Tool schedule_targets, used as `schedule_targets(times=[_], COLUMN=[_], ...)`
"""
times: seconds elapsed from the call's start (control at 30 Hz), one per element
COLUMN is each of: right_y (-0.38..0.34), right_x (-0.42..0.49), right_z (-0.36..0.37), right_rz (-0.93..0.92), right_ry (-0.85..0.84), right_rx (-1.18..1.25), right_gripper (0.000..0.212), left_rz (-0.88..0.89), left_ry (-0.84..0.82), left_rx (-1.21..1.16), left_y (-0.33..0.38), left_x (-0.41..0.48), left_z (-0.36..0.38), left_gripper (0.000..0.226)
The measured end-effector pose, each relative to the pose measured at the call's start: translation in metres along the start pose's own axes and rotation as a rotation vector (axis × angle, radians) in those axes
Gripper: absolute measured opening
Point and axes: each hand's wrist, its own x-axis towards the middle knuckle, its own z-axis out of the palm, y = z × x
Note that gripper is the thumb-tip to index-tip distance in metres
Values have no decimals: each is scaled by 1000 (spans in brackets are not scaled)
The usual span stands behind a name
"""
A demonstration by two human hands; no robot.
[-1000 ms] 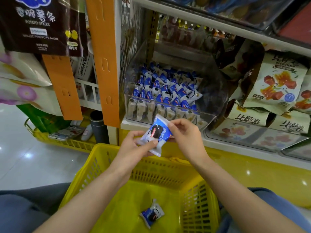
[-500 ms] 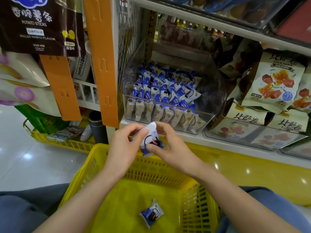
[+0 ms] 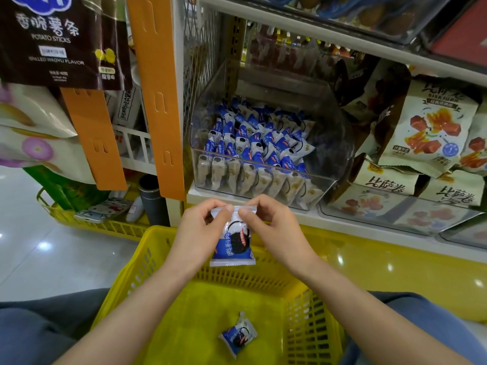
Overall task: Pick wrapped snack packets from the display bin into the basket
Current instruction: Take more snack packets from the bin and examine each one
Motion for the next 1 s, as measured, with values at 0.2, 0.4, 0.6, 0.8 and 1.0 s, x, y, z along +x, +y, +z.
schedule_targets(times=[0.2, 0.4, 0.6, 0.8, 1.0], right_y=[-3, -4, -7, -8, -10], right_x=[-5, -3, 0, -4, -6], right_z=[-3, -6, -14, -13, -10], right_rz=[-297, -269, -243, -409, -440], right_ry=[58, 180, 342, 179, 24], right_rx=[-404, -379, -175, -279, -428], right_gripper=[10, 7, 6, 5, 21], left_rz=[-64, -49, -221, -396, -241], left_ry=[-50, 36, -6, -137, -25], left_rx=[-18, -26, -18, -454, -431], left_y=[1, -1, 0, 7, 15], left_x=[0, 3, 3, 4, 3], left_z=[-1, -1, -5, -5, -9], left_gripper=[21, 9, 27, 43, 22])
